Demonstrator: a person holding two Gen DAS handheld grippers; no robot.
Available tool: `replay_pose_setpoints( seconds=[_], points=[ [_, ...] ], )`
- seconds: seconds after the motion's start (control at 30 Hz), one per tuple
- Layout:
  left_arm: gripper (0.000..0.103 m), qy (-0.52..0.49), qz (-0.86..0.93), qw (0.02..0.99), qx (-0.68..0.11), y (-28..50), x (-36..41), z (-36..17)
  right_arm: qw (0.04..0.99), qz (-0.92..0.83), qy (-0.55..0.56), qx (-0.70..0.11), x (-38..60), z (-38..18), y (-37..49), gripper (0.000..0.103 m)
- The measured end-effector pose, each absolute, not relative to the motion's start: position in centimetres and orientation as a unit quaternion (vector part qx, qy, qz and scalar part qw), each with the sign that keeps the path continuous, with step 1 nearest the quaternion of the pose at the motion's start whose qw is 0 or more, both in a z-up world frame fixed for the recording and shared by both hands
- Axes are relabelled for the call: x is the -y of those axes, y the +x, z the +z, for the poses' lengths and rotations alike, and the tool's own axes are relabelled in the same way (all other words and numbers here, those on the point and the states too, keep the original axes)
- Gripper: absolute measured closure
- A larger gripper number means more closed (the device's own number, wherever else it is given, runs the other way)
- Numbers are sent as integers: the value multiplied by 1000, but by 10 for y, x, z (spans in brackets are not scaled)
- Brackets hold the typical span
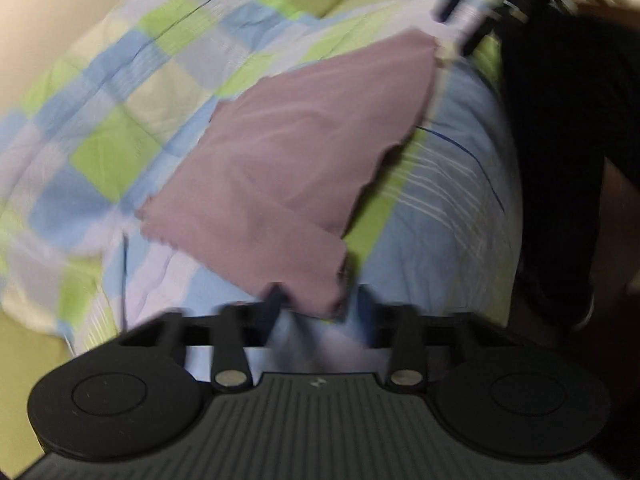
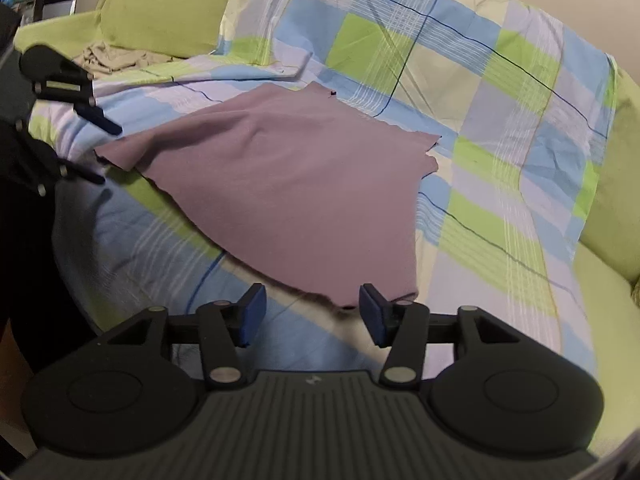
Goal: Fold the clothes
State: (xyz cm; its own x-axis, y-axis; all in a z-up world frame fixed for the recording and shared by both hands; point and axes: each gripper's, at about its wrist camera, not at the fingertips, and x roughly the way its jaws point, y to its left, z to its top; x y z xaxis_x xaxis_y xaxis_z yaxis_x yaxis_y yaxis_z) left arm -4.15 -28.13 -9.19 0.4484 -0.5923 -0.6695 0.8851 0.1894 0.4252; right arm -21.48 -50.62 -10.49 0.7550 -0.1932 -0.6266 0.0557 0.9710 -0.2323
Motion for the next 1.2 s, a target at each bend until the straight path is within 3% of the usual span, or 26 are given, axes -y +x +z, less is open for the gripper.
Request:
replay_pose_setpoints(
  seconds=[0.1, 0.27, 0.63, 1.0, 1.2],
  points=[
    [99, 280, -503, 780, -244, -21, 271, -72, 934, -65, -94, -338, 504, -103, -213, 54],
    [103, 214, -494, 796, -278, -3, 256, -58, 938, -42, -115, -325, 489, -109, -202, 54],
    [103, 321, -463, 788, -248, -9, 247, -67, 901, -46, -268, -337, 468, -130, -187, 54],
    [103, 331, -451, 788, -257, 1, 255, -76, 846, -17, -405, -346, 483, -146, -187, 58],
    [103, 330, -451, 788, -260, 4, 256, -73, 908, -52, -261, -322, 502, -113, -187, 58]
  ],
)
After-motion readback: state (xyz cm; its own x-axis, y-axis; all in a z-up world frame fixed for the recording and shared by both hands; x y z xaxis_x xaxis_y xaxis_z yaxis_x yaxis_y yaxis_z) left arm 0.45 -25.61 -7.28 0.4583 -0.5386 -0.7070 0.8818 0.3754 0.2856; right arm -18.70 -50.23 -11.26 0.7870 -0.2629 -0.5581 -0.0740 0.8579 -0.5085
